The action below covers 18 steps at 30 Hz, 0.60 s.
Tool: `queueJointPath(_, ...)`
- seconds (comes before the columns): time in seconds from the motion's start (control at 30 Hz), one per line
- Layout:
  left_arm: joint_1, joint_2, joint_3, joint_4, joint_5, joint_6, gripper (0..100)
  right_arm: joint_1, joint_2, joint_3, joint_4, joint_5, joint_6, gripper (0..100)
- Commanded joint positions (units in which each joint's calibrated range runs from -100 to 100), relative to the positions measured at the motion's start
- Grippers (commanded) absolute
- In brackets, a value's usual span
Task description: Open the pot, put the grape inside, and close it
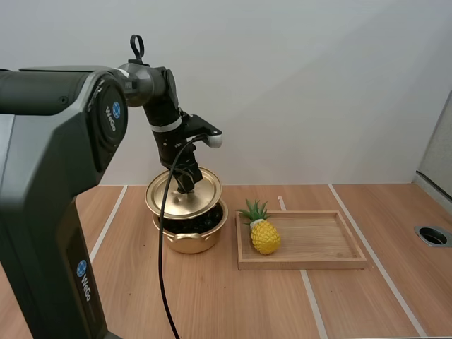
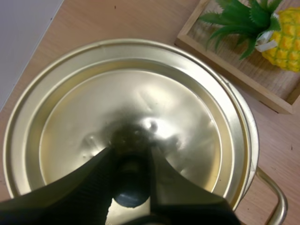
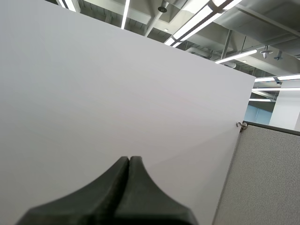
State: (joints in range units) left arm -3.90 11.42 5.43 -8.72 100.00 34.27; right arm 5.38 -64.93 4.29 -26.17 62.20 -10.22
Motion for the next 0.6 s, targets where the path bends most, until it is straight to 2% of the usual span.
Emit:
queueJointPath(0.0, 0.05, 1.1, 0.2, -1.9, 0.0, 1.5, 0, -0.2, -0.7, -0.2, -0.7, 0.7, -0.1, 0)
queueJointPath(0.57, -0.04, 3.4, 0.2, -1.4, 0.0, 2.0, 0, -0.2, -0.7, -0.2, -0.7, 0.6, -0.2, 0)
